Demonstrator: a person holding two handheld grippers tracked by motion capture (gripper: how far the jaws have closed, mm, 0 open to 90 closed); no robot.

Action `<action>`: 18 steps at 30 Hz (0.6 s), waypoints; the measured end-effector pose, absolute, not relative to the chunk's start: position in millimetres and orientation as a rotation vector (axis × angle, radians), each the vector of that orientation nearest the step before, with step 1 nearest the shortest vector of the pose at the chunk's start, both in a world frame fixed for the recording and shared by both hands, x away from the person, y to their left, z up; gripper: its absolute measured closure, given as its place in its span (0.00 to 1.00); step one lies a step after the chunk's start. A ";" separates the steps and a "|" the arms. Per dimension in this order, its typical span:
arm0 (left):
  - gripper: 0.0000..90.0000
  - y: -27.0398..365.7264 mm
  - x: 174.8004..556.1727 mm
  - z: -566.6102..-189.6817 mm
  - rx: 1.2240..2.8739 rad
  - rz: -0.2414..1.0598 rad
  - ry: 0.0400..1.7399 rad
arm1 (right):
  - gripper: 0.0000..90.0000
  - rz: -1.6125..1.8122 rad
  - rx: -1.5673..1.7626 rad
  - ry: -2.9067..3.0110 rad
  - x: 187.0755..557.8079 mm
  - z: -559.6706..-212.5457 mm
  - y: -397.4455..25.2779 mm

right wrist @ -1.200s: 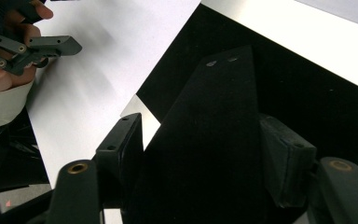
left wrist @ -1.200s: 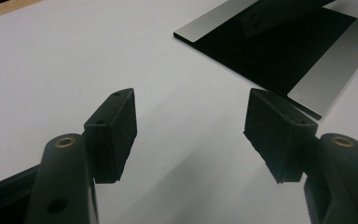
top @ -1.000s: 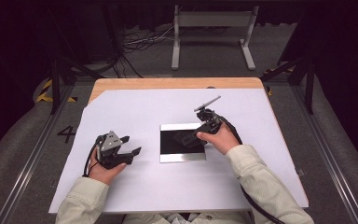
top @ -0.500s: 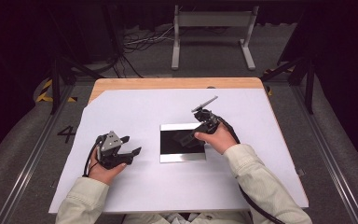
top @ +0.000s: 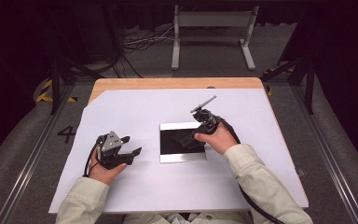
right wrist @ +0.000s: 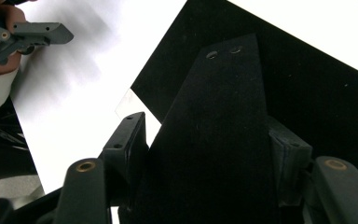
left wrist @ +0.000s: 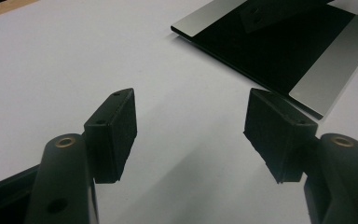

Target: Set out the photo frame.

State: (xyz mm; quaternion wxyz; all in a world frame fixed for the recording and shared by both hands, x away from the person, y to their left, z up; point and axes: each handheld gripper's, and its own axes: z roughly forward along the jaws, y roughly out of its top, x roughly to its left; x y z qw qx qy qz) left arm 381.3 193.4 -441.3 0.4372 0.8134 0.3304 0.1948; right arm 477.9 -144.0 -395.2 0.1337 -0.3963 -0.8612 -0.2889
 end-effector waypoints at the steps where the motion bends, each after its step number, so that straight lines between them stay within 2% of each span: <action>1: 0.39 193.0 381.0 -441.5 2.020 0.479 0.825 | 0.45 -0.837 -1.141 -2.503 477.4 -394.3 -144.1; 18: 0.39 193.1 380.9 -441.2 2.026 0.482 0.820 | 0.49 -0.799 -1.033 -2.654 460.6 -378.8 -141.9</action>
